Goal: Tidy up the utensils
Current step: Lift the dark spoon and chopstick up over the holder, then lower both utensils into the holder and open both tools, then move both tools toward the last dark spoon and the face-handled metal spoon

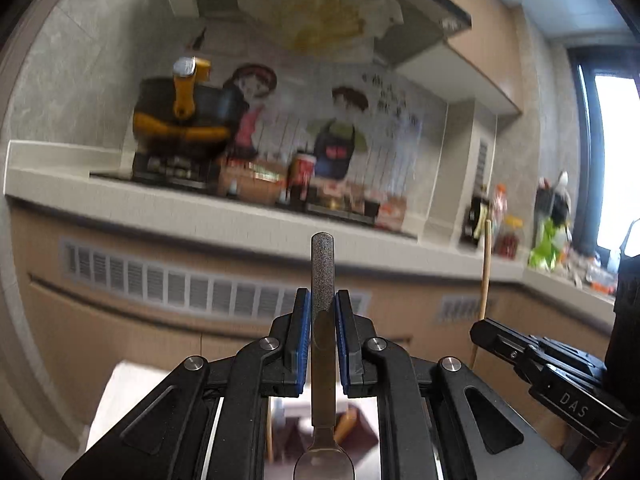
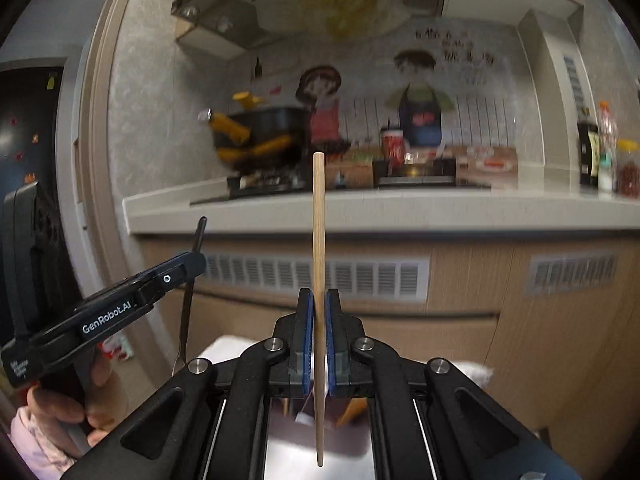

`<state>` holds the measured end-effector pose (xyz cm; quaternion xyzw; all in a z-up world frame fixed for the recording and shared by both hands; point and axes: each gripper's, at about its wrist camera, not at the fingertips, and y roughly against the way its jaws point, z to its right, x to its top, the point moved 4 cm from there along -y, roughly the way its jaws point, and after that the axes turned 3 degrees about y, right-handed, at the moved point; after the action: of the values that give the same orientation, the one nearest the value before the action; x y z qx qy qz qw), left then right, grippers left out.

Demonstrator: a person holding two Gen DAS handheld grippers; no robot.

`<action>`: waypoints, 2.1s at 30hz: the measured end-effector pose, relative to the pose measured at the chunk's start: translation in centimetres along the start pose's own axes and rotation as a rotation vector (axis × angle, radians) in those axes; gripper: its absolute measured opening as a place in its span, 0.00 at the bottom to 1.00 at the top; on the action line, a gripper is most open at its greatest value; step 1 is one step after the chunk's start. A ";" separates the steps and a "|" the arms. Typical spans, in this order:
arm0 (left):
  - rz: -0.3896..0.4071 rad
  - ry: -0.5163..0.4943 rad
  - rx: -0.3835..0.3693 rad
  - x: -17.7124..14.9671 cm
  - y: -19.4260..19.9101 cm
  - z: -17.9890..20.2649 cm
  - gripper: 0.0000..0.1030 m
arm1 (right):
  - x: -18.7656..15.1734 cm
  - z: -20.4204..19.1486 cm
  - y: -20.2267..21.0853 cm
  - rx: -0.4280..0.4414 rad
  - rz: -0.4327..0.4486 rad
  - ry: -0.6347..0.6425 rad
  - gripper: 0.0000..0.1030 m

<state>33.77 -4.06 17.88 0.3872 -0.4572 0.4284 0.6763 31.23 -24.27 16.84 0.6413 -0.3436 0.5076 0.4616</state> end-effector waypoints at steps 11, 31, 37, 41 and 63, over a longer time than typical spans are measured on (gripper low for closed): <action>-0.019 -0.006 0.081 -3.0 -7.5 -2.6 0.12 | -2.2 2.7 -6.8 -0.034 -0.062 -0.059 0.05; -0.144 0.067 0.103 -11.3 -11.8 -7.7 0.14 | -8.5 2.4 -13.7 -0.007 -0.165 -0.053 0.06; -0.272 0.145 0.113 -12.8 -10.5 -9.5 0.28 | -12.1 1.6 -14.1 -0.024 -0.291 0.022 0.29; -0.330 0.138 0.167 -13.1 -7.5 -9.9 0.46 | -13.1 2.1 -12.2 -0.065 -0.295 0.016 0.48; -0.821 -0.029 0.132 -24.9 6.1 -6.1 0.57 | -18.4 -1.9 -2.5 -0.170 -0.396 0.186 0.99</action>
<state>24.48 -2.02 -6.70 0.5860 -0.2458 0.1464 0.7582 28.28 -22.16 -1.44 0.6054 -0.2086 0.4335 0.6340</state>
